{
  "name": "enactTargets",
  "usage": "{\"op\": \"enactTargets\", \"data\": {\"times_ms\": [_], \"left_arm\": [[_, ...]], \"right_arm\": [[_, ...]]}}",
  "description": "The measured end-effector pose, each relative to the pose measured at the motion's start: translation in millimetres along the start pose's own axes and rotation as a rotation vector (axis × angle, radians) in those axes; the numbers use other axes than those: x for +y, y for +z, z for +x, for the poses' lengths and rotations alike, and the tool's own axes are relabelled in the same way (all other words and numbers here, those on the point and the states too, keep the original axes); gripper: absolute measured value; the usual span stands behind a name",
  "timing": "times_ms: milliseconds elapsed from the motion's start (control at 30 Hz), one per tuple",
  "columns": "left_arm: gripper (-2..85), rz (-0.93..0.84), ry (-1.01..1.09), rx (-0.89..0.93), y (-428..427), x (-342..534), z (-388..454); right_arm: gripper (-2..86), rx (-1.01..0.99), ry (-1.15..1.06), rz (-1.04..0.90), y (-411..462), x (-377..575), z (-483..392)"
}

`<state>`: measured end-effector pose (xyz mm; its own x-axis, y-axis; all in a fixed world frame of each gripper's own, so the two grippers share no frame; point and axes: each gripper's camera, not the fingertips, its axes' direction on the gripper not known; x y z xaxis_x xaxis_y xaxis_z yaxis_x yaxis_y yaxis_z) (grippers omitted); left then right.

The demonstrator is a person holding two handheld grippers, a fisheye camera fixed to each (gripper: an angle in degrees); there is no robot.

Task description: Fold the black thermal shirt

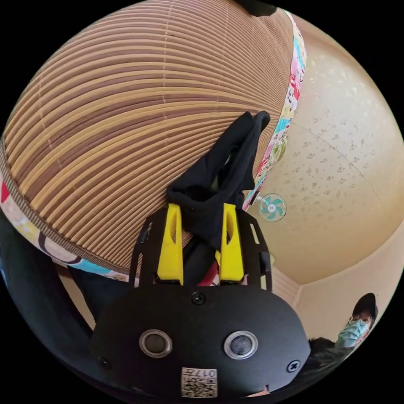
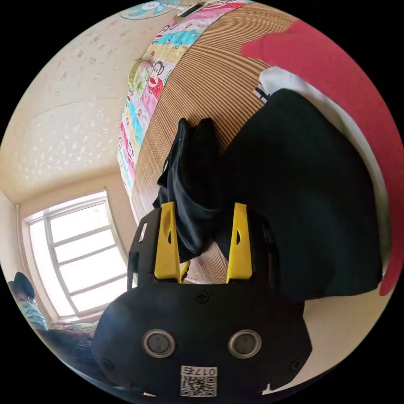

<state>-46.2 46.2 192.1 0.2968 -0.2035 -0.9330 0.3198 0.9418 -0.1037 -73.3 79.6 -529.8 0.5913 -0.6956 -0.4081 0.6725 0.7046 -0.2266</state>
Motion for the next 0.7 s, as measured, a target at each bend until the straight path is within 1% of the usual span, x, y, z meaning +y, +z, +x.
{"op": "enactTargets", "data": {"times_ms": [33,100,167,200,300,367,433,500,567,633,667,700], "left_arm": [[9.4,0.005,-0.022,0.021,1.2,-8.3,6.0],[6.7,0.002,-0.02,0.066,-1.5,-23.6,22.5],[5.5,0.005,0.051,0.145,-11.1,-42.9,52.5],[5.2,0.004,0.11,0.17,-21.0,-56.5,78.3],[5.1,0.007,0.289,0.129,-56.8,-81.5,146.5],[5.1,0.027,0.387,0.107,-88.5,-86.2,177.9],[5.1,0.066,0.505,0.099,-140.4,-77.7,198.9],[5.1,0.095,0.543,0.078,-178.0,-65.3,192.6],[5.1,0.106,0.508,0.032,-208.8,-54.9,165.8],[5.2,0.062,0.402,-0.051,-228.9,-47.7,113.8],[5.2,0.043,0.37,-0.071,-230.7,-46.7,99.9],[5.8,0.001,0.312,-0.104,-230.9,-45.2,73.1]], "right_arm": [[9.8,0.021,-0.031,0.019,7.7,-5.1,-8.5],[7.4,0.046,-0.067,0.021,19.8,-18.8,-31.8],[6.2,-0.01,-0.146,0.004,32.5,-33.6,-66.8],[5.7,-0.032,-0.212,-0.004,40.2,-41.0,-94.7],[4.8,-0.092,-0.316,-0.02,54.3,-47.1,-152.2],[4.5,-0.134,-0.369,-0.031,57.3,-34.3,-174.0],[4.2,-0.156,-0.394,-0.055,59.1,5.7,-181.7],[4.1,-0.141,-0.395,-0.1,66.0,48.0,-170.2],[4.1,-0.106,-0.378,-0.161,79.6,93.5,-145.9],[4.3,-0.047,-0.244,-0.225,105.0,140.7,-94.0],[4.4,-0.028,-0.2,-0.236,111.5,149.6,-79.2],[4.6,0.034,-0.117,-0.253,123.3,165.5,-51.7]]}}
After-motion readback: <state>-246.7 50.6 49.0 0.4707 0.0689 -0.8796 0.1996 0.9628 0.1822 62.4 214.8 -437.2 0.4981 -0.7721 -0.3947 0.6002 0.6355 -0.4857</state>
